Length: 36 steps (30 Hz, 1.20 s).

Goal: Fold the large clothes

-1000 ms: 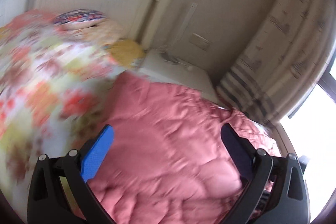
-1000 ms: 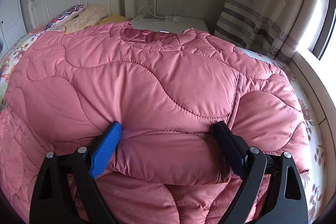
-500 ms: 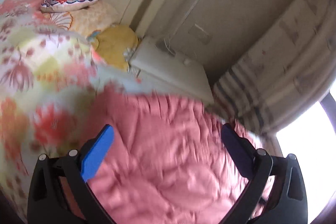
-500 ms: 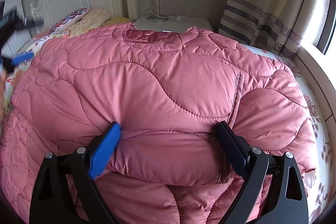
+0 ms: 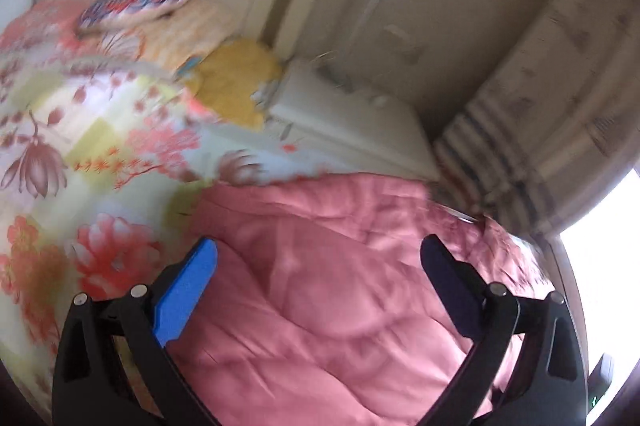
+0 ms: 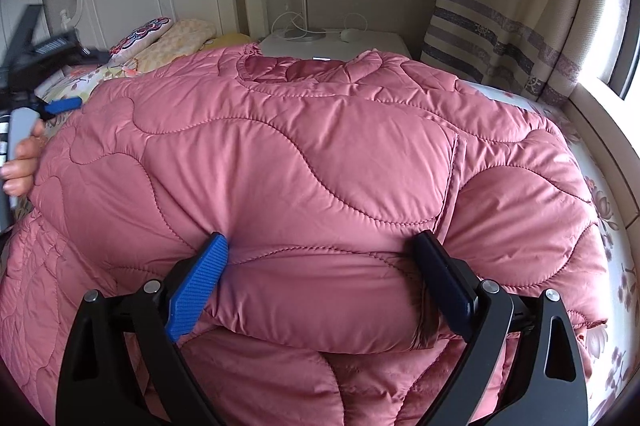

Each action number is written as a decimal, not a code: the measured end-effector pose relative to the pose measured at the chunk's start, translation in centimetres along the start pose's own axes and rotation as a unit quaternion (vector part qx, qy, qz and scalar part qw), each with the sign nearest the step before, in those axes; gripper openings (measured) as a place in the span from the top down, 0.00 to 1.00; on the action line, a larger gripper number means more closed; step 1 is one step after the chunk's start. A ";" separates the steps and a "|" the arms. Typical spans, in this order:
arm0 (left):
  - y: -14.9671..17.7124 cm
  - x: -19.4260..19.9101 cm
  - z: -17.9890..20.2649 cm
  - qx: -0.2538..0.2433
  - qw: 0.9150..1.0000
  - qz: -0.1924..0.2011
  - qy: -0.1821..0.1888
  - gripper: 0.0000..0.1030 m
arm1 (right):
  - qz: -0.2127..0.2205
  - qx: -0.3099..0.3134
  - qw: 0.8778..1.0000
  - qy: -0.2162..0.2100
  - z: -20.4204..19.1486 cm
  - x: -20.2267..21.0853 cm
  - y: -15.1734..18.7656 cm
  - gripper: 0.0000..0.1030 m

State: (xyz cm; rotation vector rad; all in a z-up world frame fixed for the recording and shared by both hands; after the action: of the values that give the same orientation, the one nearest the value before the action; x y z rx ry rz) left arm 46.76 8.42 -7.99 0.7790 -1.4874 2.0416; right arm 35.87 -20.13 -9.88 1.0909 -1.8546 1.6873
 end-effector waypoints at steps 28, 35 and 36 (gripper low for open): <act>9.7 4.6 3.6 -0.140 0.988 -0.022 -0.068 0.02 | -0.004 -0.003 1.000 -0.004 0.1 -0.1 0.0 0.07; 13.8 10.0 4.7 -0.152 0.987 -0.005 -0.058 0.02 | -0.012 -0.021 1.000 -0.005 -1.1 3.5 0.1 0.07; 14.6 10.2 4.8 -0.156 0.986 -0.008 -0.061 0.02 | 0.003 -0.015 1.000 -0.007 -1.7 4.9 0.5 0.07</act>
State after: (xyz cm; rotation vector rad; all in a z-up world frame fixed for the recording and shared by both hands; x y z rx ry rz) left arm 30.29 0.23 -9.61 0.7938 -1.8066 1.7168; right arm 32.15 -19.84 -6.20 1.0898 -1.8871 1.6535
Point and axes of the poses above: each gripper's, at about its wrist camera, not at the fingertips, and x roughly against the way its jaws point, z to its right, y to its underside, the point moved 2 cm from there along -x, roughly the way its jaws point, and after that the axes turned 10 degrees about -y, right-handed, at the moved point
